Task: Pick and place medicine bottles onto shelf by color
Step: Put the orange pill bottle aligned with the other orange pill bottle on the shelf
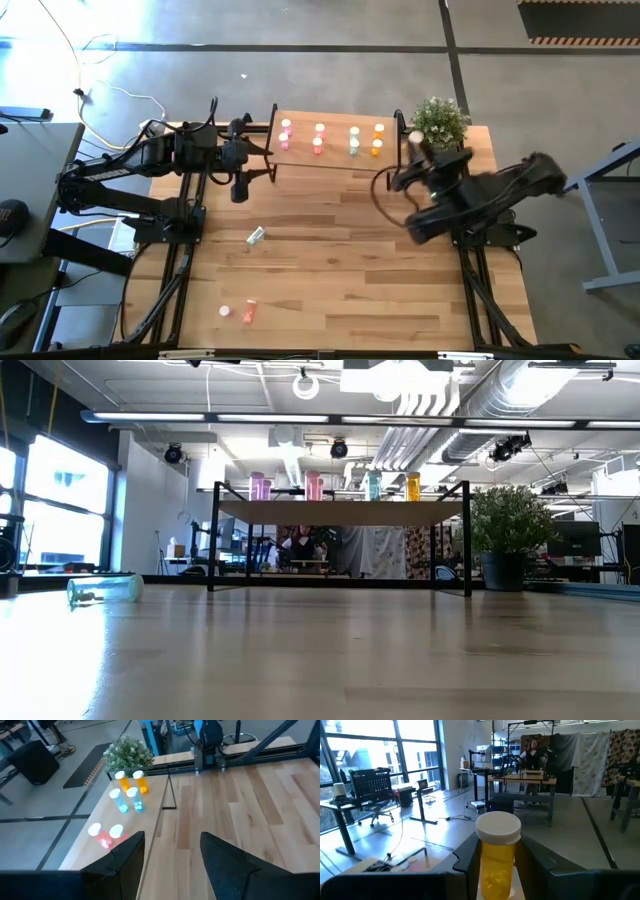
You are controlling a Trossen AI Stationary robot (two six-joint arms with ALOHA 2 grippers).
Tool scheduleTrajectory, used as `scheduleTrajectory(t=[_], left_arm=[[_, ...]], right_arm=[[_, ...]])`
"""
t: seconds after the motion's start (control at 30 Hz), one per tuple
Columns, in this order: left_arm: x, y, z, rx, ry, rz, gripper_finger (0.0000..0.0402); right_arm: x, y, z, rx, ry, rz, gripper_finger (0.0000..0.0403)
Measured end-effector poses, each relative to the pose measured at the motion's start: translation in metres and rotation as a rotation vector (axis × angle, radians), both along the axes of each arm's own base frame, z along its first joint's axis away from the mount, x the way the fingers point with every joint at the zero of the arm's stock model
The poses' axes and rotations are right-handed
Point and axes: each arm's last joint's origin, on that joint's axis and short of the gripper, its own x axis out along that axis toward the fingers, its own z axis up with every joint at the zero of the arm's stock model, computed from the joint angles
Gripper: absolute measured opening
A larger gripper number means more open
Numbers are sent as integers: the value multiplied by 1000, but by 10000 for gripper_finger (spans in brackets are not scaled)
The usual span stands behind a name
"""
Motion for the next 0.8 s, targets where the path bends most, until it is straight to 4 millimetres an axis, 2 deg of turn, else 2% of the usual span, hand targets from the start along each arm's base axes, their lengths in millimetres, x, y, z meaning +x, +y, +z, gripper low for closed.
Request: scheduleTrajectory(t=[0.2,0.33,0.4,0.53,0.8], left_arm=[[0,1,1,11,-5,20,184],[1,2,3,27,-22,46,184],[1,2,4,31,-33,49,184],[1,5,5,36,-48,63,184],[-2,16,7,42,-72,124,184]], right_arm=[[-35,-20,22,-6,15,-24,94],[-49,-31,22,-8,24,-51,94],[-55,-36,12,-1,16,-66,94],[-64,-42,-22,31,-52,-84,94],[-53,-38,-81,96,-32,-71,94]])
